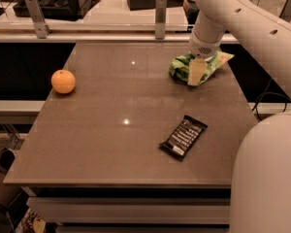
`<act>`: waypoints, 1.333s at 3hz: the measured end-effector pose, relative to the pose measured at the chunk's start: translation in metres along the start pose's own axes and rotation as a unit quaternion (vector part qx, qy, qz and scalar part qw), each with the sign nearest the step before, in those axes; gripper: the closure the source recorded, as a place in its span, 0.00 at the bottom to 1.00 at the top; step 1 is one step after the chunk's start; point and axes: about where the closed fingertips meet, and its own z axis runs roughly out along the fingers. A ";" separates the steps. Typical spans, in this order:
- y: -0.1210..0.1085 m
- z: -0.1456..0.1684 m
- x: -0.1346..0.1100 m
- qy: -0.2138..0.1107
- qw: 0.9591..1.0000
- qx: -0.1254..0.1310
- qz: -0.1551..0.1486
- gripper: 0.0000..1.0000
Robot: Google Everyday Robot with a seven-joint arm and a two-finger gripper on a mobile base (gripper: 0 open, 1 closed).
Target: Move green rice chip bag near orange
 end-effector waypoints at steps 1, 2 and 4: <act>-0.001 -0.002 0.000 0.000 1.000 0.000 0.000 0.85; 0.000 0.001 0.000 0.000 1.000 -0.002 0.000 1.00; 0.000 0.000 -0.001 0.000 1.000 -0.002 0.000 1.00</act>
Offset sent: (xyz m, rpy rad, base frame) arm 0.0000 0.0000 0.0018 0.0000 -0.0001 0.0000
